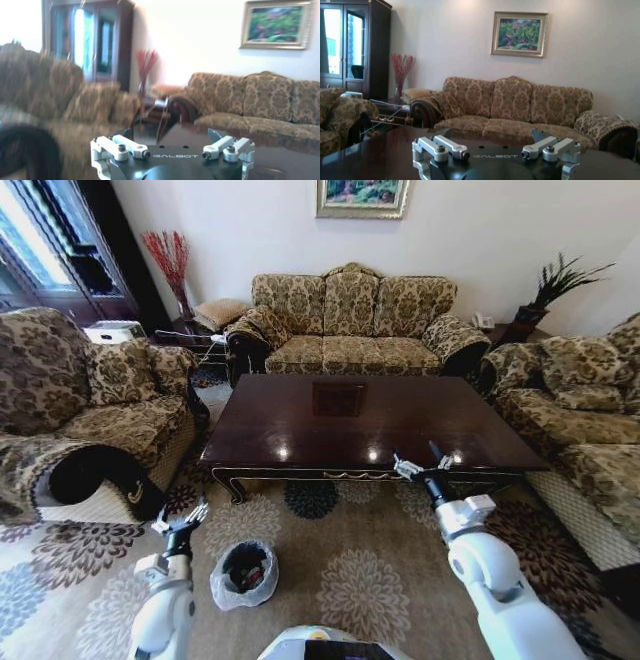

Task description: Move to the front of the table and place the trash on the table into the trash bin.

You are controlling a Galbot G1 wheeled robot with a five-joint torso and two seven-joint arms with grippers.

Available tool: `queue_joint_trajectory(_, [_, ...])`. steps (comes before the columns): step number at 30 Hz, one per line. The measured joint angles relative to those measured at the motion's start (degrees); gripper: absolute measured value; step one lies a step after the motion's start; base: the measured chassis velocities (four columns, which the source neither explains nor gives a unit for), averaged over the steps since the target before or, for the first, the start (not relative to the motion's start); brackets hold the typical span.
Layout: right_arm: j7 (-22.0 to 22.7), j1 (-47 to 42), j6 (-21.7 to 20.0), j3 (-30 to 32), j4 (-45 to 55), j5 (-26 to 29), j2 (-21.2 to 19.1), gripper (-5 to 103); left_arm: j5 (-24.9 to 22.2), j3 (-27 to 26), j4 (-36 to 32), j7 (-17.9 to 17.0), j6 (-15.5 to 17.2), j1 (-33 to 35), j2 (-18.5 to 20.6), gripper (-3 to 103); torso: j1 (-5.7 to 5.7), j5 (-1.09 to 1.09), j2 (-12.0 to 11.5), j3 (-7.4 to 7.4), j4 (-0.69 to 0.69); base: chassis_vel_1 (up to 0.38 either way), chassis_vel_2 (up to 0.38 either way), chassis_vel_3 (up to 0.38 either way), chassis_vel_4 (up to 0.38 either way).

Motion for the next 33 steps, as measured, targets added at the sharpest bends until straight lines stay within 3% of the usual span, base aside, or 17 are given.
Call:
queue_joint_trajectory(3, [-0.2, -0.3, 0.7, -0.7, -0.8, -0.8, 0.2, 100, 4.9, 1.2, -0.6, 0.0, -1.6, 0.2, -0.1, 100, 0.01, -0.06, 0.0, 0.00, 0.00, -0.058, -0.058, 0.076, 0.066])
queue_joint_trajectory(22, [-0.2, -0.4, 1.3, -4.8, -1.5, -3.0, 1.1, 100, 5.9, 1.1, 0.6, 0.1, -8.0, 4.9, 0.0, 100, 0.01, -0.02, 0.0, 0.00, 0.00, -0.210, -0.225, 0.221, 0.218])
queue_joint_trajectory(27, [-0.3, -3.2, 4.9, -3.8, -2.2, -5.4, 2.2, 100, 5.7, 1.2, 0.6, 0.5, -8.9, 6.2, 0.1, 100, 0.01, -0.01, 0.0, 0.00, 0.01, -0.337, -0.323, 0.335, 0.330])
queue_joint_trajectory(33, [-1.3, -10.7, 11.7, -1.4, -3.5, -9.8, 5.0, 100, 2.9, 2.8, 2.6, 4.0, -10.7, 9.3, 0.1, 100, 0.01, 0.00, 0.0, 0.00, -0.01, -0.215, -0.241, 0.221, 0.245])
